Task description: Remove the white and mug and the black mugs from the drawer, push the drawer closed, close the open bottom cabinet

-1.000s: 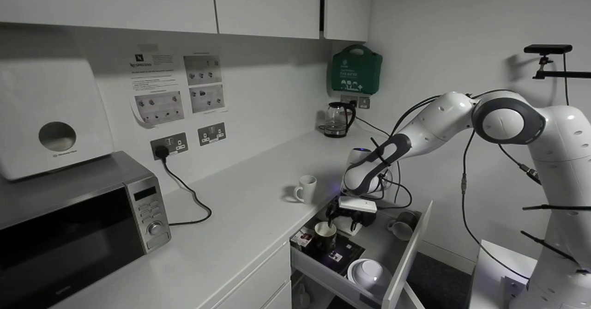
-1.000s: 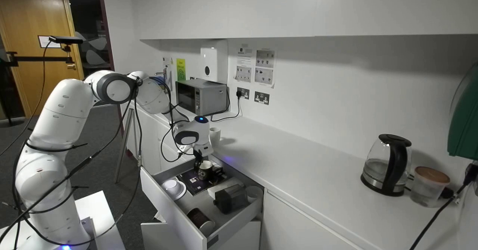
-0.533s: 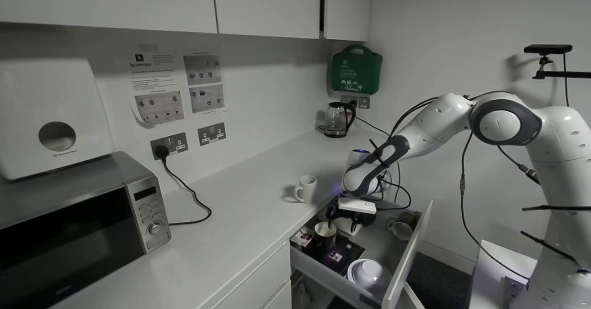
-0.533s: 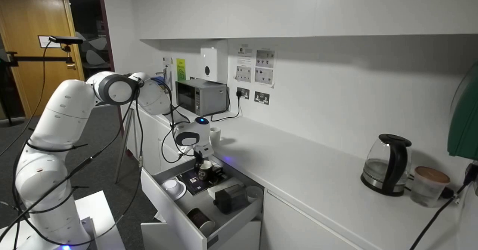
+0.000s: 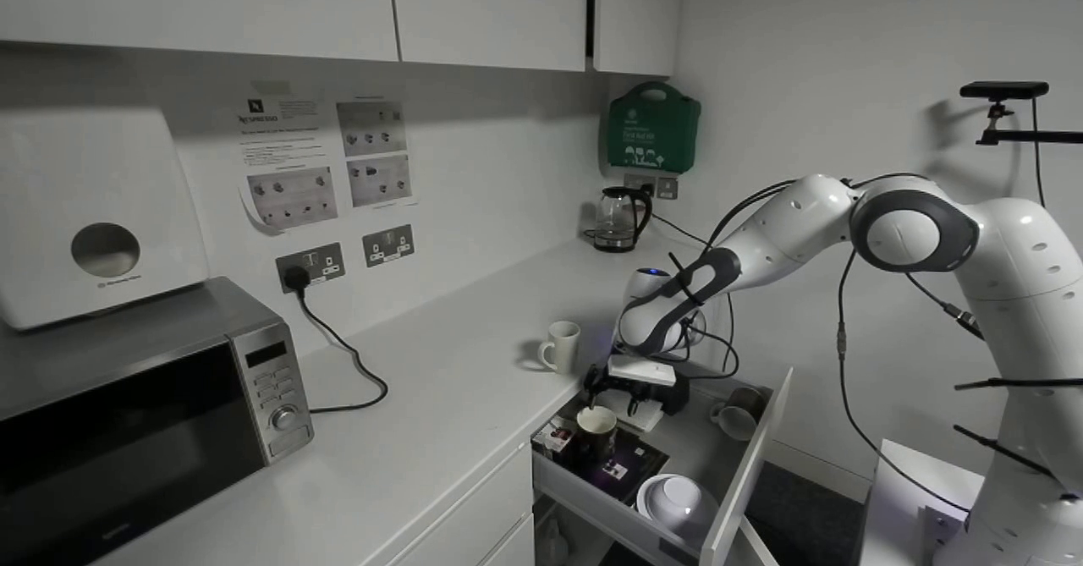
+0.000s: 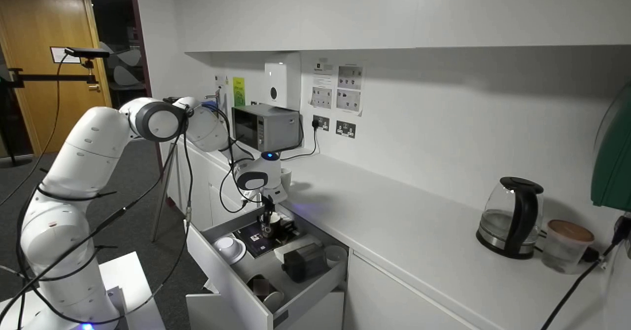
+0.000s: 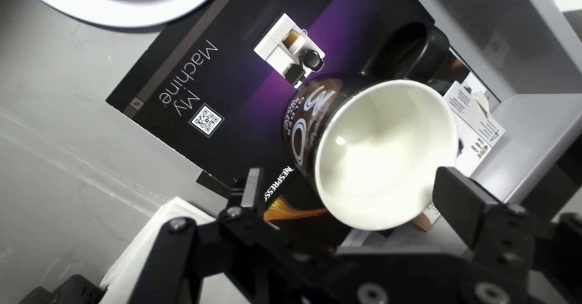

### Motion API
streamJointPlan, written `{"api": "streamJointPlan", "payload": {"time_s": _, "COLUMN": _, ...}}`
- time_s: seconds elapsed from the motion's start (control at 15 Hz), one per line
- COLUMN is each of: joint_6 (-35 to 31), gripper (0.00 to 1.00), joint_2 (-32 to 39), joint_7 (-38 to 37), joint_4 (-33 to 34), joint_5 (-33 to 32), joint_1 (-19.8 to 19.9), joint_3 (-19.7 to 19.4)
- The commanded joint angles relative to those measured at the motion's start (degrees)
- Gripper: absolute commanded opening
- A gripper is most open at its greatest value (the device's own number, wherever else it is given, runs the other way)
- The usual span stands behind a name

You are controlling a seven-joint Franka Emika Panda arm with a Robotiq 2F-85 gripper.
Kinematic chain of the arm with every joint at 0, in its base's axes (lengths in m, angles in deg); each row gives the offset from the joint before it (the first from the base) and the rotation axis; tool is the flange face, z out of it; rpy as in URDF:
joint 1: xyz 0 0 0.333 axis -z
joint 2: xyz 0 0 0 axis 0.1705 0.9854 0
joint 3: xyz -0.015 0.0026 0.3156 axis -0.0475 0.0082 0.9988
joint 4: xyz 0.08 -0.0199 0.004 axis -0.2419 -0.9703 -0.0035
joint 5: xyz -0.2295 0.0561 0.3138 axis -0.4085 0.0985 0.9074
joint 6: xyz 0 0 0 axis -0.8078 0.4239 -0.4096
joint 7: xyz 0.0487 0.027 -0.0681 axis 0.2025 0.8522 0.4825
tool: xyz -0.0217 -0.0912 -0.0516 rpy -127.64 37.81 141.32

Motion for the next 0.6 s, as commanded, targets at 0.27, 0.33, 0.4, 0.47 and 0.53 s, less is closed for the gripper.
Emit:
{"api": "streamJointPlan", "payload": {"time_s": 0.27, "joint_6": -1.6, "gripper": 1.00, "joint_2": 1.9, "joint_7": -0.2, "joint_4": 1.2, "joint_5": -1.1, "joint_1": -0.3, "joint_3": -0.7}}
{"api": "streamJointPlan", "payload": {"time_s": 0.33, "joint_6": -1.6, "gripper": 1.00, "joint_2": 2.1, "joint_7": -0.1, "joint_4": 1.2, "joint_5": -1.1, "joint_1": -0.2, "joint_3": -0.8}}
{"api": "streamJointPlan", "payload": {"time_s": 0.4, "joint_6": -1.7, "gripper": 1.00, "joint_2": 2.2, "joint_7": -0.2, "joint_4": 1.1, "joint_5": -1.2, "joint_1": -0.3, "joint_3": -0.9}}
{"api": "streamJointPlan", "payload": {"time_s": 0.47, "joint_6": -2.0, "gripper": 1.00, "joint_2": 2.4, "joint_7": -0.1, "joint_4": 0.8, "joint_5": -1.1, "joint_1": -0.3, "joint_3": -1.0}}
{"api": "streamJointPlan", "payload": {"time_s": 0.53, "joint_6": -2.2, "gripper": 1.00, "joint_2": 2.6, "joint_7": 0.0, "joint_4": 0.7, "joint_5": -1.0, "joint_1": -0.1, "joint_3": -1.0}}
